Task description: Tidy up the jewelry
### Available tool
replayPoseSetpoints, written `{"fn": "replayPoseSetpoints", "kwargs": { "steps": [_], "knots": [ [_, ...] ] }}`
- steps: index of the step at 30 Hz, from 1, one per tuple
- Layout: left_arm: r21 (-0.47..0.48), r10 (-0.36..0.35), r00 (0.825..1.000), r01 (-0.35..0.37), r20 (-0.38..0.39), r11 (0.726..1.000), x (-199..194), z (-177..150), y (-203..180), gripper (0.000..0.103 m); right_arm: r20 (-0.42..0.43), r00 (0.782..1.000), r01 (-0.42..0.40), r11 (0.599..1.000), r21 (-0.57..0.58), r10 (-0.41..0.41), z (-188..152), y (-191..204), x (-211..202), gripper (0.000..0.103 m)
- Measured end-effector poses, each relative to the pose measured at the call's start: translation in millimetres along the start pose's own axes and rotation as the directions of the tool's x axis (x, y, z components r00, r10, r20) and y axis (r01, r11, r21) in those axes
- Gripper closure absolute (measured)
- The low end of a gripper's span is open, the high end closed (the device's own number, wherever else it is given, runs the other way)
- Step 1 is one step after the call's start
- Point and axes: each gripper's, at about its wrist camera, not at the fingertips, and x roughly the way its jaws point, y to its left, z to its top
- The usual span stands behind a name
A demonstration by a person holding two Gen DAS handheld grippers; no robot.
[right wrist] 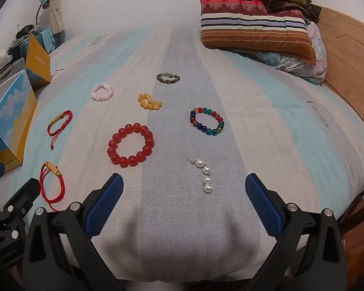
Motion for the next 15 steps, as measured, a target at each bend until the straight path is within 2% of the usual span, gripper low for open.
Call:
{"fn": "replayPoseSetpoints", "kwargs": {
  "steps": [15],
  "knots": [
    [-0.001, -0.004, 1.000, 0.004, 0.001, 1.000, 0.1, -3.5, 5.6, 0.006, -0.002, 1.000, 0.002, 1.000, -0.003, -0.002, -1.0, -1.0, 1.4, 0.007]
  ]
}}
